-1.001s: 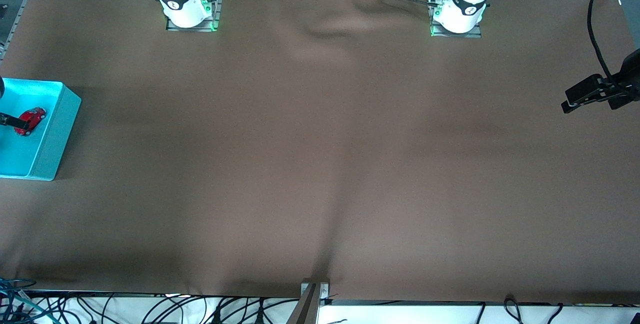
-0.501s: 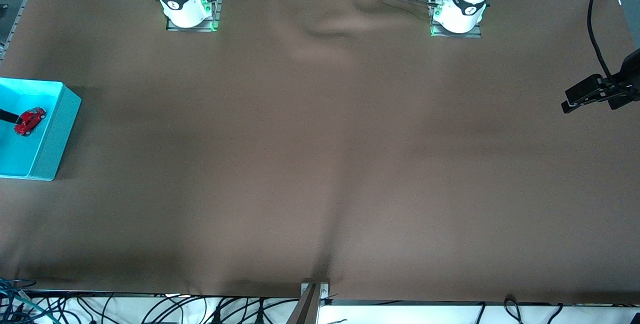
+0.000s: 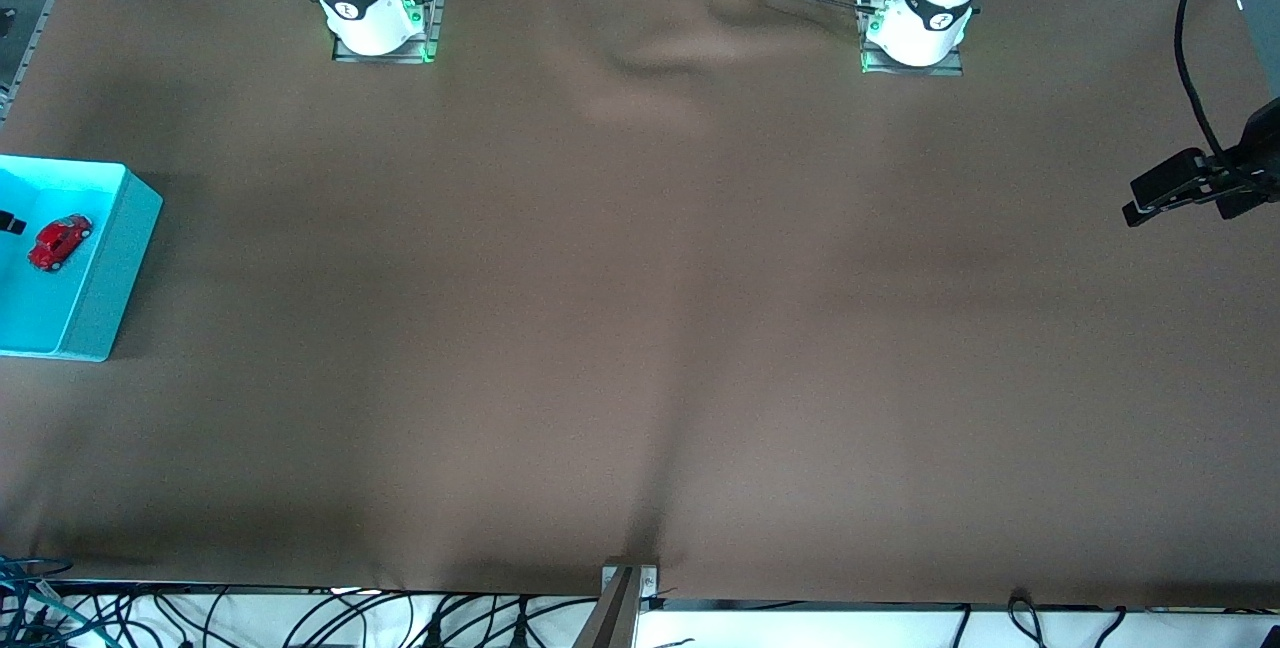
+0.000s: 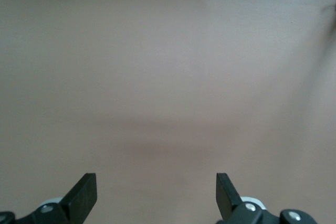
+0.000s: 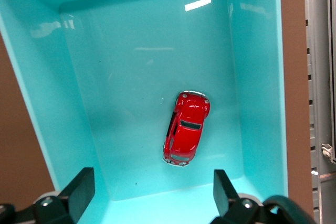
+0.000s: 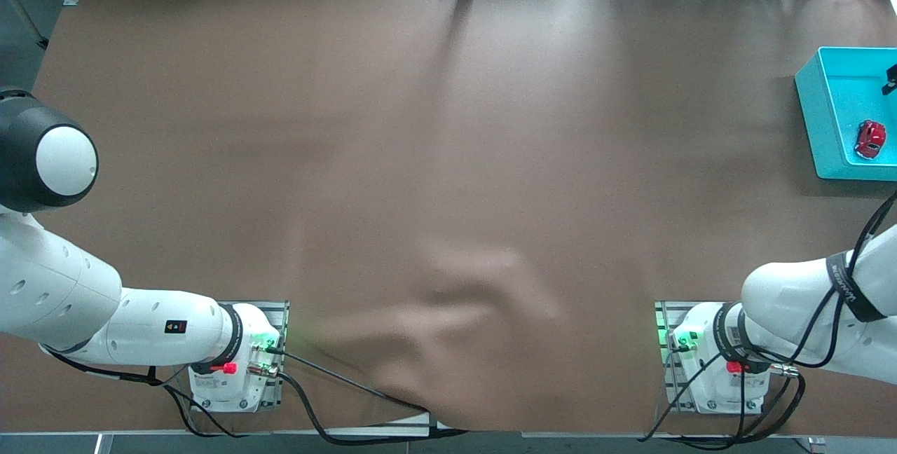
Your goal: Wind red beetle toy and store in blue box
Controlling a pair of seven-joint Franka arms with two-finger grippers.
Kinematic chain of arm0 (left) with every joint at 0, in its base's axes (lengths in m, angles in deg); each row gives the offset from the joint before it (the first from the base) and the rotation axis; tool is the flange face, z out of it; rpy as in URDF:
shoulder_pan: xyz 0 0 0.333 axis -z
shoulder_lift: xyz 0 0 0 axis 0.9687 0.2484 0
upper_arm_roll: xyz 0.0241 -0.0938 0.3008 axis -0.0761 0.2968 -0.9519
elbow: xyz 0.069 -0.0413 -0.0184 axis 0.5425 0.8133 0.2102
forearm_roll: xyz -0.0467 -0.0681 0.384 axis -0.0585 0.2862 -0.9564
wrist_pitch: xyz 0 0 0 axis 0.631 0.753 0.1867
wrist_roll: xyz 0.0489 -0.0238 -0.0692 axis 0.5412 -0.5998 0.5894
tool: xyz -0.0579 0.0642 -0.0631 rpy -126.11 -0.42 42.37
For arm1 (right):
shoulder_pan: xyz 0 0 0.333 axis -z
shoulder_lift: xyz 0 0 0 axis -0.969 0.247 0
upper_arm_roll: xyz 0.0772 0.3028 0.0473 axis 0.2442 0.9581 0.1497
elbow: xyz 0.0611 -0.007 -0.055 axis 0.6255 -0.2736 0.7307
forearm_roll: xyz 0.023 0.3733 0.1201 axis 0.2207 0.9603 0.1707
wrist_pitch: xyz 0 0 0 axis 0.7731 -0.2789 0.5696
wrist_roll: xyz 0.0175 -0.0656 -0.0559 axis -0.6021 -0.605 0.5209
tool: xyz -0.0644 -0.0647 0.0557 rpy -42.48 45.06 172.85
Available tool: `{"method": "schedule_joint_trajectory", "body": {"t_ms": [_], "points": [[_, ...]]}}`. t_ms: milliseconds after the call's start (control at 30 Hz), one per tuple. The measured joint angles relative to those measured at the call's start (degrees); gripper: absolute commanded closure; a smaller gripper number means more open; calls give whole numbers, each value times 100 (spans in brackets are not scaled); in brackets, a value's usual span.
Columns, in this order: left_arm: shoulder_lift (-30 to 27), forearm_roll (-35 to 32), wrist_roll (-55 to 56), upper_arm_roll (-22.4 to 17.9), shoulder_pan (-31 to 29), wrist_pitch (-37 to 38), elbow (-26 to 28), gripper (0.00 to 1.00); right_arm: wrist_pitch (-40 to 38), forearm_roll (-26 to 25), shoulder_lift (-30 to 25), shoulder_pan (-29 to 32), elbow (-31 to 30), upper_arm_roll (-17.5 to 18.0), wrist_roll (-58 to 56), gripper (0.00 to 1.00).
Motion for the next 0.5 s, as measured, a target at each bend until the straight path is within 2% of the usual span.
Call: {"method": "schedule_joint_trajectory", "body": {"t_ms": [501], "points": [[26,4,0,0,0,0,9,0,-1111,-1,-804,-4,19,141,0,0]]}}
